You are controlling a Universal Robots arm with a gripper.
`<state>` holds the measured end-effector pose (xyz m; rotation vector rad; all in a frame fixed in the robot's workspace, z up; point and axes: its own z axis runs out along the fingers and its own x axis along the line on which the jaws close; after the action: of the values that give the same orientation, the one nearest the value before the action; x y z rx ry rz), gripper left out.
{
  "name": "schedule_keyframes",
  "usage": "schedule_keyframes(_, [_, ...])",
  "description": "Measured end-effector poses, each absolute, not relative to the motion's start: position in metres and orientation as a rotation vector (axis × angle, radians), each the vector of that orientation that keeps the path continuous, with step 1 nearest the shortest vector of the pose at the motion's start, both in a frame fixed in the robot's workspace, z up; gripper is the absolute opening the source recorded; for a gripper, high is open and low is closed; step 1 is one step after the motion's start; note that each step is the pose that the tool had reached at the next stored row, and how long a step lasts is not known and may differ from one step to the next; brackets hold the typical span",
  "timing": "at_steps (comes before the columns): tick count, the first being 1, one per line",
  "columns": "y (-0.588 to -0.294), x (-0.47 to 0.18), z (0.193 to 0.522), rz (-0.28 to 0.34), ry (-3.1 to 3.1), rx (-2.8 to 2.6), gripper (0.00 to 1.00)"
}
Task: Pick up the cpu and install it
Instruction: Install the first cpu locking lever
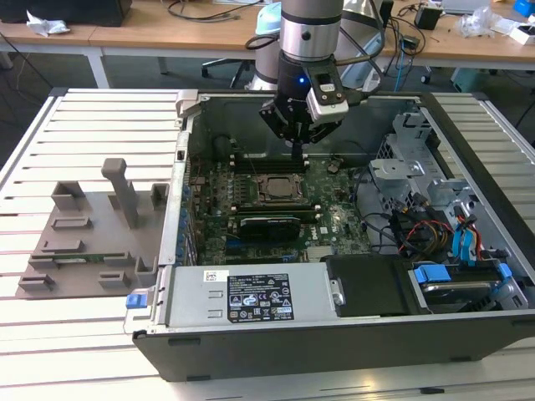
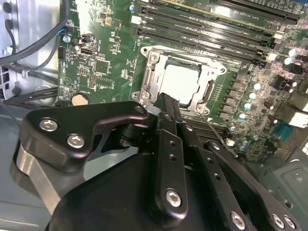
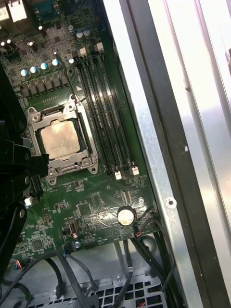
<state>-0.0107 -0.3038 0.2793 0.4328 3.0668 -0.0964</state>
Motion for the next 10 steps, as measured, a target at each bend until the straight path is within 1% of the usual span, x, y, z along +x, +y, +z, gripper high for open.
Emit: schedule_keyframes(10, [-0.3038, -0.0107, 0.2793, -0.094, 3.075, 0.357, 0.11])
